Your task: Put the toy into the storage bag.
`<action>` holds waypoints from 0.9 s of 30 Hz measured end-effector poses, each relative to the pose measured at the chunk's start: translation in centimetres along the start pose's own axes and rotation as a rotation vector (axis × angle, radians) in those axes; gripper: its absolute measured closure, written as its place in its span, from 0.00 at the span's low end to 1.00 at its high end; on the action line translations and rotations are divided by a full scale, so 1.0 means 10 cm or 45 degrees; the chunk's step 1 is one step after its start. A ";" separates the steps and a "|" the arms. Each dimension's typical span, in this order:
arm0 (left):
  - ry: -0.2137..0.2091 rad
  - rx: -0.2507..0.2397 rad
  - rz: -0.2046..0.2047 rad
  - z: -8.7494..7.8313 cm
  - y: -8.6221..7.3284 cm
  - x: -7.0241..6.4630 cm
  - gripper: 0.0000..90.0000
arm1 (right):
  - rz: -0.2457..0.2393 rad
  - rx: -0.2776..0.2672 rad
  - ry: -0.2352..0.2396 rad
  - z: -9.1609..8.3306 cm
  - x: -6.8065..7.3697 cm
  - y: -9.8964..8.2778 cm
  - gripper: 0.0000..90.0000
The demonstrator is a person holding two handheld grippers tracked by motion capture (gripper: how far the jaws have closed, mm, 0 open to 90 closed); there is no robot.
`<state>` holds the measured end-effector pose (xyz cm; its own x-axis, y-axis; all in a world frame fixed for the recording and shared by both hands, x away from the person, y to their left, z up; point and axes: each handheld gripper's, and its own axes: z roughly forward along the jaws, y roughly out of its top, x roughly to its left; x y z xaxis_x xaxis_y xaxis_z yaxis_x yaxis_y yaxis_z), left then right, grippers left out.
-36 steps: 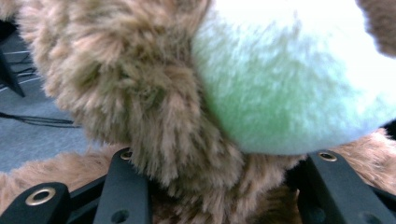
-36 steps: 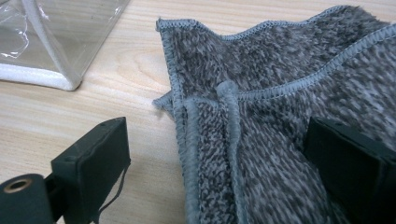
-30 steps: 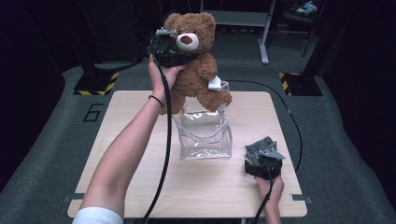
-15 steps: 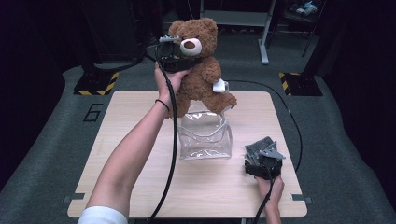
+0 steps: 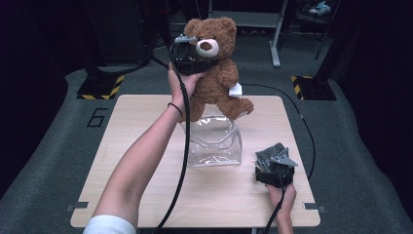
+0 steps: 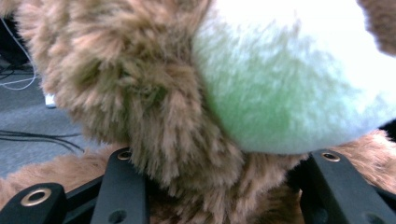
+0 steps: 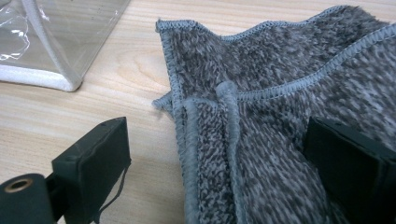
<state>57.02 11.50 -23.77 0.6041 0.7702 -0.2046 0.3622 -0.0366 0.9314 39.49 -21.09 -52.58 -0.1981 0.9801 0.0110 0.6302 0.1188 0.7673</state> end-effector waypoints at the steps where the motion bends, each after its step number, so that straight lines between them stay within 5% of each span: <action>1: 0.003 0.009 -0.005 0.01 -0.02 0.01 0.57 | -0.001 0.001 -0.001 0.00 0.00 0.00 0.08; 9: 0.005 0.002 -0.033 0.03 -0.12 0.12 0.57 | 0.003 0.000 0.002 0.00 0.00 0.00 0.08; 15: 0.009 0.005 -0.023 0.01 -0.16 0.14 0.56 | 0.027 0.009 0.083 -0.06 -0.04 0.06 0.08; 21: 0.006 -0.005 -0.017 -0.02 -0.21 0.17 0.56 | -0.004 -0.001 0.167 -0.24 0.01 0.32 0.10; 27: 0.013 -0.002 -0.018 -0.06 -0.23 0.21 0.56 | -0.025 -0.147 0.317 -0.54 0.09 0.78 0.15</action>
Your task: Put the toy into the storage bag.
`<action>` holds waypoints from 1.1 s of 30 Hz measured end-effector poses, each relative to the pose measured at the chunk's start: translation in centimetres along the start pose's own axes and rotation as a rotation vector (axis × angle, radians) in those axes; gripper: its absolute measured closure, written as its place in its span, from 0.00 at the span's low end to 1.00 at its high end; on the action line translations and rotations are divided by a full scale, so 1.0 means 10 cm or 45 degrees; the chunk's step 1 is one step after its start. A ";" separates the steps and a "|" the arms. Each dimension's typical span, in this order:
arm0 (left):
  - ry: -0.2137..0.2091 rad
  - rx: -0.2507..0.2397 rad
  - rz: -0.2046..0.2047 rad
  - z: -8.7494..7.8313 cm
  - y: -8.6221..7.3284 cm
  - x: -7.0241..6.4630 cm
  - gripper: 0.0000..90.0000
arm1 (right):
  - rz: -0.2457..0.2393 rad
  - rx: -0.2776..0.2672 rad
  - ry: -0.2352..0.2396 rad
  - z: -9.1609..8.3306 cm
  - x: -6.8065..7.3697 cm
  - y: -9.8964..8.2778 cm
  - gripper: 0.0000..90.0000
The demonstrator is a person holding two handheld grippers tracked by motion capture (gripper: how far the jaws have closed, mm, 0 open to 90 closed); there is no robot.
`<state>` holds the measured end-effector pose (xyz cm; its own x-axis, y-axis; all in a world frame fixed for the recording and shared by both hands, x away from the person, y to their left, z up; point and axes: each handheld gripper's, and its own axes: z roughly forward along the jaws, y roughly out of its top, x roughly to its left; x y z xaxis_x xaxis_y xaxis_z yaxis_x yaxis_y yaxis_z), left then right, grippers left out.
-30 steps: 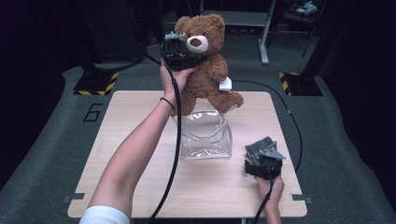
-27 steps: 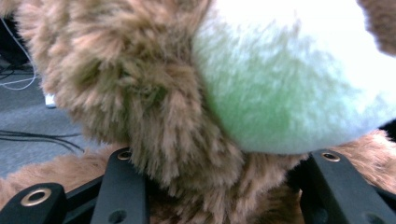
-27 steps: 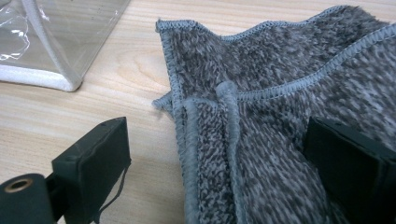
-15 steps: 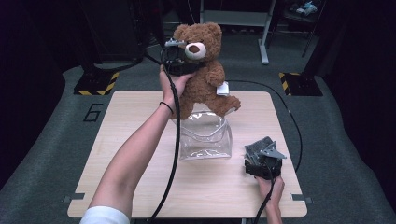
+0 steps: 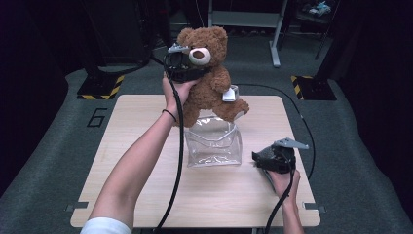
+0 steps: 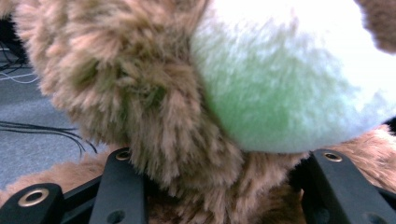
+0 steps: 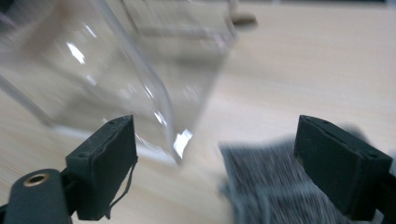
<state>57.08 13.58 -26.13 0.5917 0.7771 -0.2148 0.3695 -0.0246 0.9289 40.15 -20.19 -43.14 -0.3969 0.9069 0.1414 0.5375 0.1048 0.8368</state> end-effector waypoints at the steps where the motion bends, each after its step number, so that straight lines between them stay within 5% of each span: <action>1: 0.001 -0.004 0.001 -0.01 0.00 0.00 0.56 | -0.007 -0.023 0.018 -0.03 0.02 0.10 0.15; 7: 0.004 -0.004 0.011 -0.03 0.01 0.00 0.56 | -0.062 -0.087 0.121 -0.06 0.22 0.62 0.20; 13: 0.011 -0.001 0.018 -0.03 0.02 -0.01 0.56 | -0.091 -0.004 0.244 0.14 0.43 1.01 0.36; 18: 0.007 0.005 0.021 -0.04 0.03 0.00 0.56 | -0.116 0.043 0.248 0.28 0.50 1.09 0.57; 33: 0.028 0.016 0.036 -0.12 0.04 0.10 0.56 | -0.081 0.119 0.205 0.37 0.47 1.14 0.78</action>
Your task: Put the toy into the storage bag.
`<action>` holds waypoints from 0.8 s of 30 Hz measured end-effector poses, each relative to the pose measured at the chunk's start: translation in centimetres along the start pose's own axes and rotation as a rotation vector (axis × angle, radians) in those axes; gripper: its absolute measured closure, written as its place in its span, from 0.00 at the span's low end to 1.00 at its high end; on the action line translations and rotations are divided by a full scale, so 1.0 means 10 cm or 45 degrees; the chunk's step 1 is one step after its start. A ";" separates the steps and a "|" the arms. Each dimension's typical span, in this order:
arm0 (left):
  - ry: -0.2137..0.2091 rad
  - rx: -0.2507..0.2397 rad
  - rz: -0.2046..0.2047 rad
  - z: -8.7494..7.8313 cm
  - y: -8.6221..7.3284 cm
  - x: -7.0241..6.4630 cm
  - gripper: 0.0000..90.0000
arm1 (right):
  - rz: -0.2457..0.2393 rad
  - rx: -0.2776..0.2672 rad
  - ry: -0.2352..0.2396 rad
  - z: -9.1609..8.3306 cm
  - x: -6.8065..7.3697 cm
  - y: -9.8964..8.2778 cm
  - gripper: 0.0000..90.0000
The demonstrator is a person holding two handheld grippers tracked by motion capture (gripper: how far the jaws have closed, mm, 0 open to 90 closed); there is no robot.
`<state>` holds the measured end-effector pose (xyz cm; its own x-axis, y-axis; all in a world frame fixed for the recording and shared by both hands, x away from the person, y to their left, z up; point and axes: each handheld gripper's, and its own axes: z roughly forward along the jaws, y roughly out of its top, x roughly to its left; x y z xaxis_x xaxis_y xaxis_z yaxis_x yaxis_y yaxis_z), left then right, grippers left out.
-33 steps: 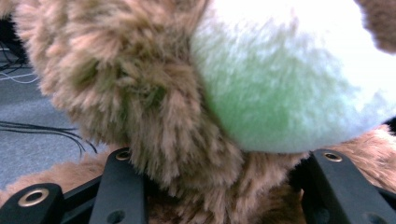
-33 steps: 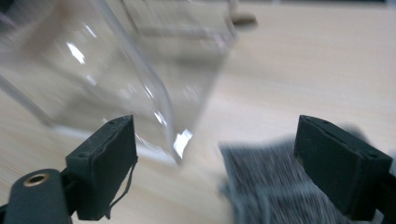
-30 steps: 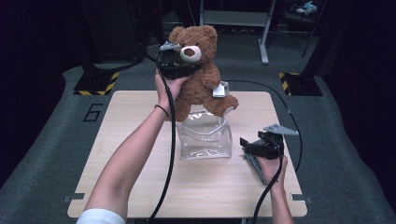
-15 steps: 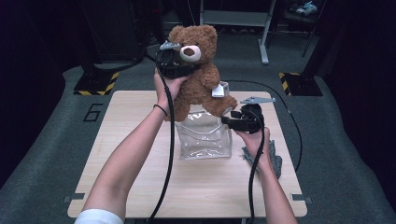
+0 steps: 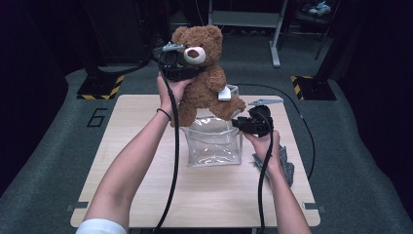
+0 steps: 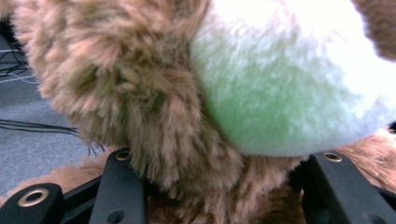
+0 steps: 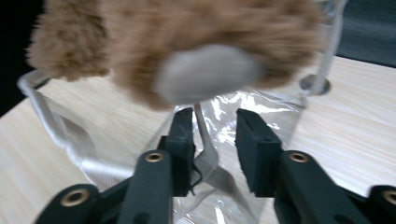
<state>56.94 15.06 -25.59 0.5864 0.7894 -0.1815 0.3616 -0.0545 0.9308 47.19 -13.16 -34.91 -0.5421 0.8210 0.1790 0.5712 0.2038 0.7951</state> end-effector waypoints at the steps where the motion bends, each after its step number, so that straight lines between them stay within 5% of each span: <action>1: 0.010 0.002 0.008 -0.02 0.00 0.01 0.56 | 0.010 0.006 -0.015 -0.01 -0.01 0.00 0.80; 12: 0.062 0.057 0.096 -0.04 -0.04 0.02 0.56 | 0.092 -0.001 -0.131 -0.01 0.06 -0.03 0.89; 16: 0.065 0.083 0.101 0.03 -0.09 -0.01 0.56 | 0.121 -0.022 -0.136 -0.02 0.04 -0.07 0.89; 24: 0.045 0.112 0.073 0.14 -0.20 -0.02 0.56 | 0.086 -0.014 -0.093 -0.02 0.02 -0.05 0.83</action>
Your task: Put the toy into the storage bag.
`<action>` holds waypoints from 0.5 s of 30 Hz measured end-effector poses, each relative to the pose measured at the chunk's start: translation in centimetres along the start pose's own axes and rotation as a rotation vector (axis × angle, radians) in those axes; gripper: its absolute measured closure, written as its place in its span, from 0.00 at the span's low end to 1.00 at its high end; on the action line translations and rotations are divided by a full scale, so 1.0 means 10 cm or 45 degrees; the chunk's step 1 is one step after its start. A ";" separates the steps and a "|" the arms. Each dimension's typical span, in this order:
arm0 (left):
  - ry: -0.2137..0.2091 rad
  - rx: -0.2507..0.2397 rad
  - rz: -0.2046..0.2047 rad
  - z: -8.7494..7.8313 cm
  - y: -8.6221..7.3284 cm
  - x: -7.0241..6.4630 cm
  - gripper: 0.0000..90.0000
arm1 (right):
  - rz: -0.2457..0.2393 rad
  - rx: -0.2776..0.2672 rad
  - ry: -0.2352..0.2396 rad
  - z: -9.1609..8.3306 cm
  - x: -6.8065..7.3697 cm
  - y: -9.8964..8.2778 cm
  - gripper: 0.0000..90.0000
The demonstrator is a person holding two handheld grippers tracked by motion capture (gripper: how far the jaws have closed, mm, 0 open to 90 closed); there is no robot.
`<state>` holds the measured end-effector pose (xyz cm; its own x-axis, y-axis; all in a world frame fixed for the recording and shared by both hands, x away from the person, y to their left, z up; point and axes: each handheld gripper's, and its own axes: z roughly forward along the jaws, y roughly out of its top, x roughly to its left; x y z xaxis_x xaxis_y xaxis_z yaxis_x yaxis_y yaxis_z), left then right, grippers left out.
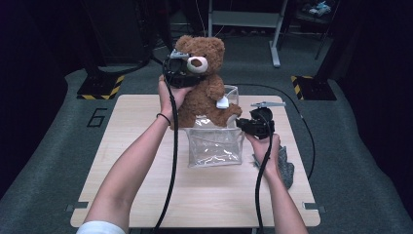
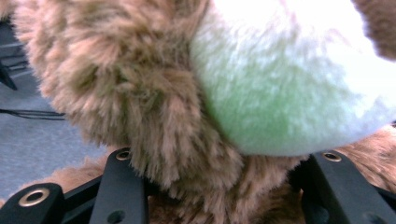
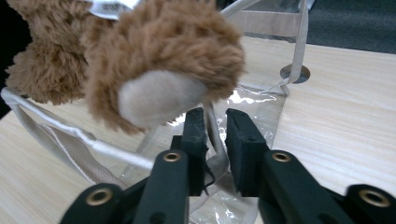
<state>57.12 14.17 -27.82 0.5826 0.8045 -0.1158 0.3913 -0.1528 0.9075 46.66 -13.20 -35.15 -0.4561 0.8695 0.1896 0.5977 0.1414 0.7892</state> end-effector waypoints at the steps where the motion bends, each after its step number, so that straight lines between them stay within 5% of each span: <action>1: -0.007 0.003 -0.004 0.01 -0.01 0.00 0.56 | -0.021 0.008 0.003 0.00 0.00 0.02 0.79; 4: -0.019 0.002 -0.018 0.02 -0.01 0.00 0.56 | -0.086 0.037 0.001 0.04 -0.03 0.10 0.77; 11: -0.036 0.014 -0.024 0.02 -0.01 0.01 0.56 | -0.122 0.103 0.035 0.18 -0.06 0.23 0.78; 15: -0.036 0.027 -0.017 0.02 -0.01 0.00 0.56 | -0.109 0.135 0.093 0.22 -0.09 0.26 0.93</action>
<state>57.24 14.08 -27.96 0.5970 0.7900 -0.1398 0.4141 -0.1542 0.8971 50.09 -12.54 -34.55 -0.5529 0.8159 0.1690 0.6190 0.2664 0.7388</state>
